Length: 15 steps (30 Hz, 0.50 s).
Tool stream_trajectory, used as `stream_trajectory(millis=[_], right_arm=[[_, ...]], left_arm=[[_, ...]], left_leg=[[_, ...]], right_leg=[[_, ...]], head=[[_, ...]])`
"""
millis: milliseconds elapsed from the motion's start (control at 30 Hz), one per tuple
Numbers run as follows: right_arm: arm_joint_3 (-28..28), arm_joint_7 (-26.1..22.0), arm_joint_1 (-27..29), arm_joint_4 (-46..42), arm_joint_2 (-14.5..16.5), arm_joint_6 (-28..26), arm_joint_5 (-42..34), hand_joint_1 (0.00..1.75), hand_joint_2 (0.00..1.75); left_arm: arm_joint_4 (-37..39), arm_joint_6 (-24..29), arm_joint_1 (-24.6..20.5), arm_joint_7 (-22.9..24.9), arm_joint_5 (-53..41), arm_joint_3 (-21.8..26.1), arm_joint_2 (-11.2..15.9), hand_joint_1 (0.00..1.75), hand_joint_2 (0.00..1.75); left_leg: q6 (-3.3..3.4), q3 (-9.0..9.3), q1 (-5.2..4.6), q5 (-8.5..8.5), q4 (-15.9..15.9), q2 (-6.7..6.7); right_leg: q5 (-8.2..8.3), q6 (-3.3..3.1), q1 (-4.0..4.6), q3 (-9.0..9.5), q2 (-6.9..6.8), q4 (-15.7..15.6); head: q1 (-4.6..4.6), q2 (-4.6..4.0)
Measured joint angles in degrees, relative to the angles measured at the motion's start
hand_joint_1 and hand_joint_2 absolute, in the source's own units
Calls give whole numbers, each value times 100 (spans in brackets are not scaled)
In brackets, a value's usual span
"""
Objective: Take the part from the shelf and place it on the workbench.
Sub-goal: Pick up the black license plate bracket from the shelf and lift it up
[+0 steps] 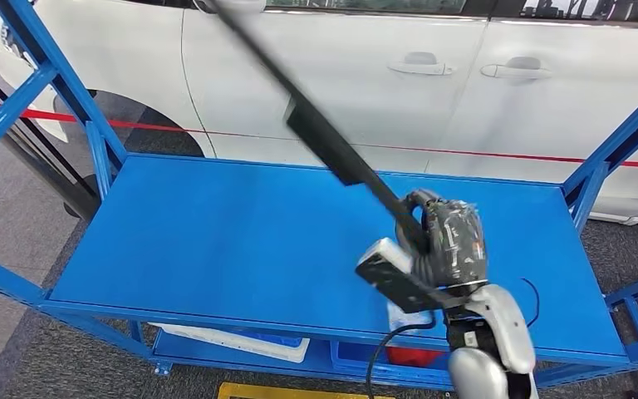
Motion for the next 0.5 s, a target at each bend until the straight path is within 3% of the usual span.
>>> stream_trajectory(millis=[100,233,267,400,500], right_arm=[[-302,337,-258,-659,122,219,-2183,175,175],[-490,506,-222,-1255,185,292,-3297,175,175],[-495,499,-164,-1352,196,283,-3402,175,175],[-494,323,212,-1645,204,239,-3684,175,175],[-491,137,554,-1834,200,224,-3770,175,175]], left_arm=[[22,116,-128,-145,483,255,0,0,0],[420,707,-636,-253,920,358,-1,0,175],[536,822,-770,-308,1005,351,-4,0,175],[758,796,-1004,-738,1456,329,-17,0,0],[830,640,-1016,-874,1820,308,-19,0,0]], left_leg=[[1,3,0,0,1,-10],[1,3,-3,0,0,-18],[0,4,-2,0,0,-17],[1,5,-1,0,0,-14],[2,2,-1,-3,0,-13]], right_leg=[[-1,0,-2,3,-9,-1],[-1,2,-3,6,-13,-1],[-1,2,-2,7,-11,-1],[-2,2,-2,6,-8,-1],[-5,4,-3,3,-9,-1]], head=[[0,-1],[1,-1],[-1,-1],[0,-1],[-1,-1]])
